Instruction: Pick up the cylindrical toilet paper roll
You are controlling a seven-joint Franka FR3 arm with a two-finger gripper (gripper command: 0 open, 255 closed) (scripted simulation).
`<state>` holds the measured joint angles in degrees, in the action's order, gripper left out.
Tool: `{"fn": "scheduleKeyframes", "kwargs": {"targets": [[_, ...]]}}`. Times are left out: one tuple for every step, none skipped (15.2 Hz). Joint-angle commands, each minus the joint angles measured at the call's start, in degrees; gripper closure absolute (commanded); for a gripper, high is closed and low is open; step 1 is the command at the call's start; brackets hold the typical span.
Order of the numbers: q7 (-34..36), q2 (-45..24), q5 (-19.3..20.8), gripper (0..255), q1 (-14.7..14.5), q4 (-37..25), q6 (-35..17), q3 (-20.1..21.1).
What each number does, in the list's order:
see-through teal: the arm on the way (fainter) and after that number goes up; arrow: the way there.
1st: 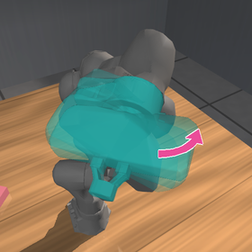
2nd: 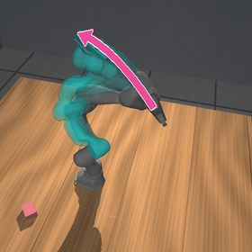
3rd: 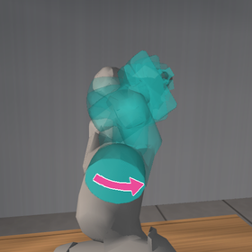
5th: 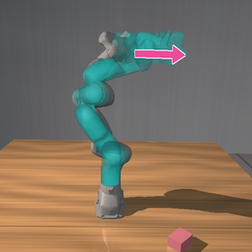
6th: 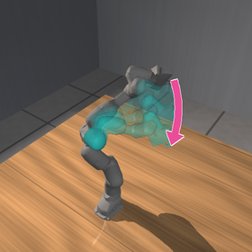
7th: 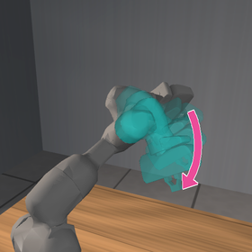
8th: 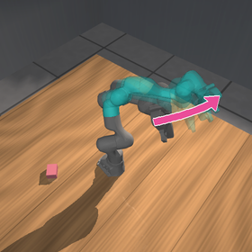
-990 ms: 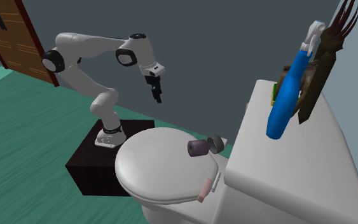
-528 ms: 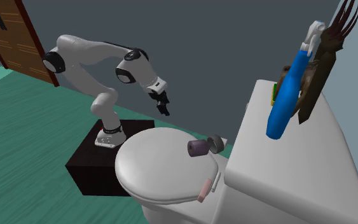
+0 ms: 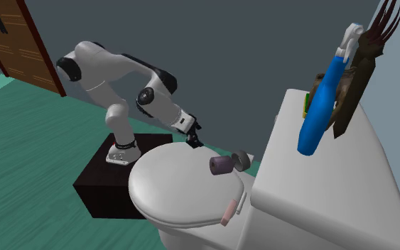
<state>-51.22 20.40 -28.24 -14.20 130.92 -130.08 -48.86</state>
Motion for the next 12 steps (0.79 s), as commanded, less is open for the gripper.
{"fn": "scheduleKeyframes", "kwargs": {"targets": [[-7.5,-4.7,-8.6,0,-5.0,-2.9,0.6,-7.3],[-11.5,-8.0,-13.7,0,-7.9,-4.8,2.1,-11.5],[-15.8,-12.3,-19.8,0,-10.9,-7.0,4.6,-16.2],[-20.6,-18.5,-27.4,0,-13.1,-9.4,9.0,-21.1],[-25.2,-26.7,-36.1,0,-12.5,-12.0,15.6,-24.0],[-28.2,-33.7,-43.1,0,-9.0,-14.4,21.5,-23.7],[-29.8,-37.9,-47.5,0,-3.8,-16.5,25.1,-20.6],[-30.9,-40.9,-51.0,0,1.0,-18.6,27.7,-17.2],[-31.5,-43.0,-53.3,0,4.5,-20.2,29.3,-14.7],[-32.0,-43.4,-53.7,0,4.9,-20.0,29.3,-14.2],[-32.6,-43.8,-54.2,0,5.2,-19.8,29.3,-13.9],[-33.1,-44.3,-54.6,0,5.6,-19.6,29.3,-13.5]]}}
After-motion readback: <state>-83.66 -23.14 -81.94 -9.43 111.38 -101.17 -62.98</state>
